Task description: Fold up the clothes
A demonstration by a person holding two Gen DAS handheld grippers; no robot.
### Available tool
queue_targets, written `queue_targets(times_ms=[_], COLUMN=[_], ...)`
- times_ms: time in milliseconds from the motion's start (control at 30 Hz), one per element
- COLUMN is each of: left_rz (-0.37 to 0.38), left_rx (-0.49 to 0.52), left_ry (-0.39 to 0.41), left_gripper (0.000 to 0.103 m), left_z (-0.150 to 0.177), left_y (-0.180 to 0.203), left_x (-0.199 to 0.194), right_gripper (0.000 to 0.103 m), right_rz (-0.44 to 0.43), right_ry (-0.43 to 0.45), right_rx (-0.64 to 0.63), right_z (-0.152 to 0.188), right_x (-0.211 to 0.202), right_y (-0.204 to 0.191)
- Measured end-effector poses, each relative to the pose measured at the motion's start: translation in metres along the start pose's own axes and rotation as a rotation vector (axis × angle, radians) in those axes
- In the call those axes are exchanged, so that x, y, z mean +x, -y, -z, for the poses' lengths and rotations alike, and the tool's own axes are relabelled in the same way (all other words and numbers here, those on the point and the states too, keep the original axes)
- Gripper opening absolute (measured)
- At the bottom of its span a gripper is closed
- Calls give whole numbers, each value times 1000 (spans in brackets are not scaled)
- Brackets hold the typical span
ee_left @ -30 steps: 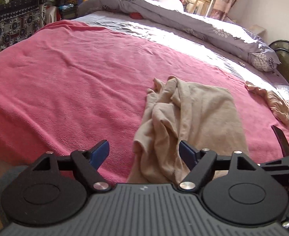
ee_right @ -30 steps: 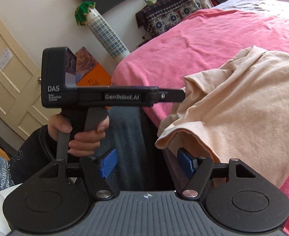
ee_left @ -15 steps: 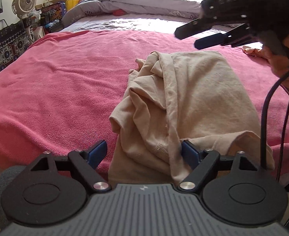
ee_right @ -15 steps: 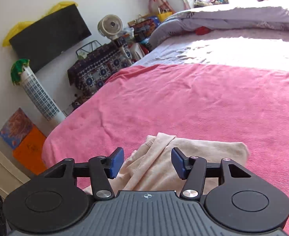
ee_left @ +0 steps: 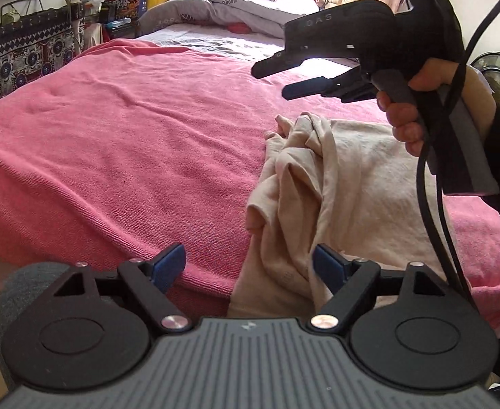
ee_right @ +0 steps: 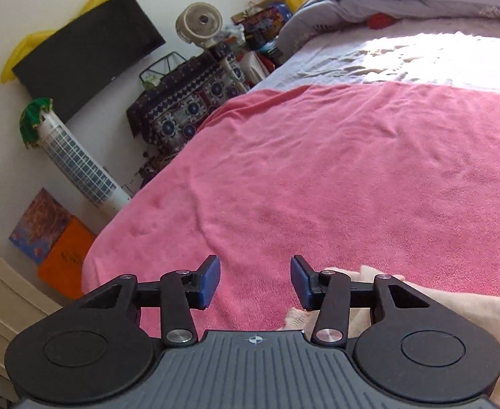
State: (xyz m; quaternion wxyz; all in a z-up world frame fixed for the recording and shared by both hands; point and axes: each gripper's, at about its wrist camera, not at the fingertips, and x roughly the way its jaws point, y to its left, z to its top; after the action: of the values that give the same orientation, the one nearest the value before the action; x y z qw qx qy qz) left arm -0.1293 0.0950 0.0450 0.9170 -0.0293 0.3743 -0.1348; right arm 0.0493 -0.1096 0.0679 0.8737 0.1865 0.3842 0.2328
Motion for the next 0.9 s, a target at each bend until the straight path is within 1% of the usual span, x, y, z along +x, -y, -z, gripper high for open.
queue_targets(times_ms=[67, 100, 167, 300, 367, 400, 433, 500, 533, 567, 600, 633, 667, 700, 733, 767, 800, 833, 867, 900], left_rz=[-2, 12, 46, 145, 137, 131, 104, 51, 32, 31, 36, 52, 64, 75, 71, 61, 52, 35, 17, -7], left_rx=[0, 6, 21, 82, 116, 133, 150, 170, 155, 132, 105, 76, 56, 36, 29, 27, 27, 23, 18, 16], left_ry=[32, 51, 86, 109, 84, 72, 53, 24, 13, 3, -5, -11, -9, -6, 2, 7, 13, 26, 41, 52], left_gripper=[83, 83, 83, 84, 84, 84, 84, 81, 77, 73, 63, 57, 55, 50, 45, 43, 39, 36, 34, 31], left_z=[-1, -2, -4, -3, 0, 2, 3, 5, 4, 3, 3, 2, 2, 2, 1, 1, 1, 0, -1, -2], left_y=[-5, -7, -8, 10, 22, 28, 32, 38, 36, 32, 28, 22, 19, 15, 14, 13, 13, 12, 10, 9], left_x=[-8, -11, -17, -21, -15, -11, -7, 0, 4, 6, 7, 8, 7, 7, 6, 7, 6, 5, 3, 2], right_gripper=[49, 49, 51, 50, 37, 23, 10, 6, 4, 4, 4, 4, 4, 6, 8, 9, 14, 24, 29, 38], right_rz=[106, 160, 259, 313, 329, 331, 337, 342, 335, 320, 293, 265, 238, 214, 205, 217, 235, 272, 309, 343], right_ry=[29, 39, 29, -46, -65, -66, -63, -60, -59, -58, -51, -44, -35, -20, -4, 10, 24, 45, 64, 80], right_rx=[-10, -19, -52, -64, -80, -89, -103, -140, -157, -159, -153, -147, -140, -133, -138, -152, -173, -211, -247, -280], right_z=[0, 0, 6, 20, 25, 26, 27, 27, 26, 25, 23, 21, 19, 17, 15, 14, 14, 15, 16, 19], right_x=[-16, -23, -32, -20, -7, -2, 4, 12, 15, 17, 15, 14, 12, 6, -1, -8, -15, -24, -33, -41], right_y=[5, 7, 12, 20, 17, 14, 11, 3, -1, -4, -6, -8, -10, -10, -10, -9, -9, -9, -8, -6])
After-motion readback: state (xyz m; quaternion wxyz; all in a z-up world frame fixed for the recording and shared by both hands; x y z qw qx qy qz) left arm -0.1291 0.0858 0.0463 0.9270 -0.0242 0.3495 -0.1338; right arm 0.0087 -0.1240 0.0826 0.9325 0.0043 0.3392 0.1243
